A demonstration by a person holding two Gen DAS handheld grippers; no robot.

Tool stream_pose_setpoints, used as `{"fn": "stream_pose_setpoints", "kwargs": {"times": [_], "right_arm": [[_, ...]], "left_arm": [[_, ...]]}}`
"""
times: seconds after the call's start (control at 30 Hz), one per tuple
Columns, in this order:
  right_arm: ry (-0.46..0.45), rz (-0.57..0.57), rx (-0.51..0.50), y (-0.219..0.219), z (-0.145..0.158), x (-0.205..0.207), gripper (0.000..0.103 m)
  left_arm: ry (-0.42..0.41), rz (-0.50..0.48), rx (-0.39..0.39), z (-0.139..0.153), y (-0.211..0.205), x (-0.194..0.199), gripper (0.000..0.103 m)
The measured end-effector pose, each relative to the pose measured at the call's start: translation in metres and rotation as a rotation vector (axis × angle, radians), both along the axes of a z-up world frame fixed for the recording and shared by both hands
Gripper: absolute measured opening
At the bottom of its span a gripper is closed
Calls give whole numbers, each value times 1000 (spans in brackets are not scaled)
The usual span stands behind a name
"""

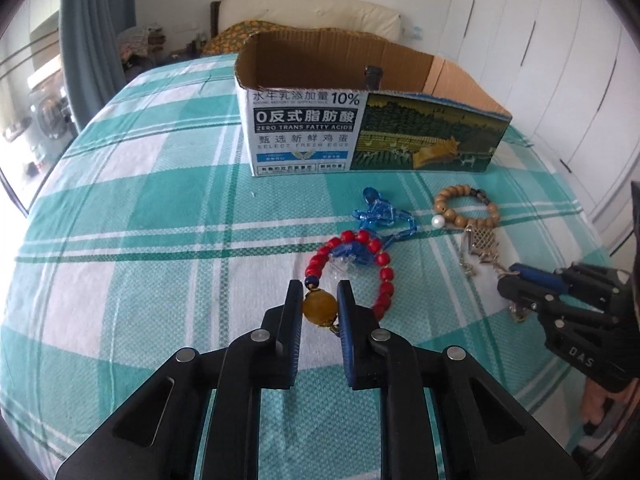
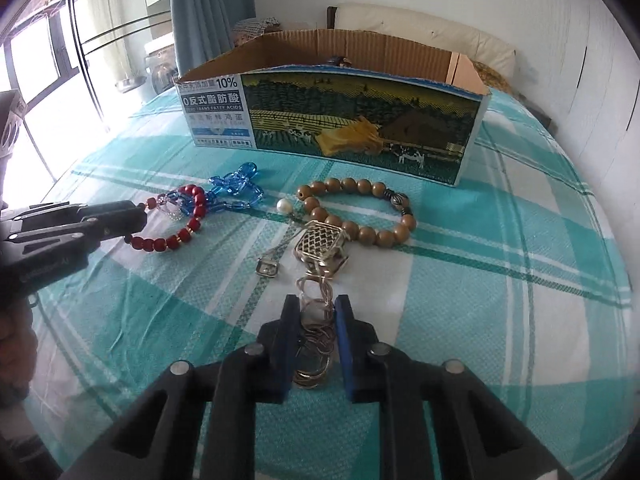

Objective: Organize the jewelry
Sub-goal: 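Grasp the red bead bracelet with the left tool while the right tool grasps the silver chain, then carry the red bracelet and silver chain over the open box with both tools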

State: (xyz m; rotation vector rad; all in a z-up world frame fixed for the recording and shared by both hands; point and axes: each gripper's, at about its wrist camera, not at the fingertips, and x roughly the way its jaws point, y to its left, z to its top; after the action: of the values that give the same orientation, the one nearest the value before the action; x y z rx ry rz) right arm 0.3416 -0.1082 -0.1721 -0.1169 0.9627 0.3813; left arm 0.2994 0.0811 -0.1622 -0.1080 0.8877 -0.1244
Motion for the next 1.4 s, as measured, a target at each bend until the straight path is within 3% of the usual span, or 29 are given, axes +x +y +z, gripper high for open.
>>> {"fn": "stream_pose_setpoints", "kwargs": {"times": [0.17,0.53,0.97,1.4], "right_arm": [[18,-51,196,-42,41,-13,16],[4,-47,316,-74,98,-41,16],[-99,7,341,-70,148,-49,16],[-125,41,349,-68,166,-30,16]], "left_arm": [[-35,15,-78,33,20,-14,16],[-120,19,-118,86,35,-40,16],[-169,0,-113,120,36,-38,16],[-215,-30,-141,153,34,-23,16]]}}
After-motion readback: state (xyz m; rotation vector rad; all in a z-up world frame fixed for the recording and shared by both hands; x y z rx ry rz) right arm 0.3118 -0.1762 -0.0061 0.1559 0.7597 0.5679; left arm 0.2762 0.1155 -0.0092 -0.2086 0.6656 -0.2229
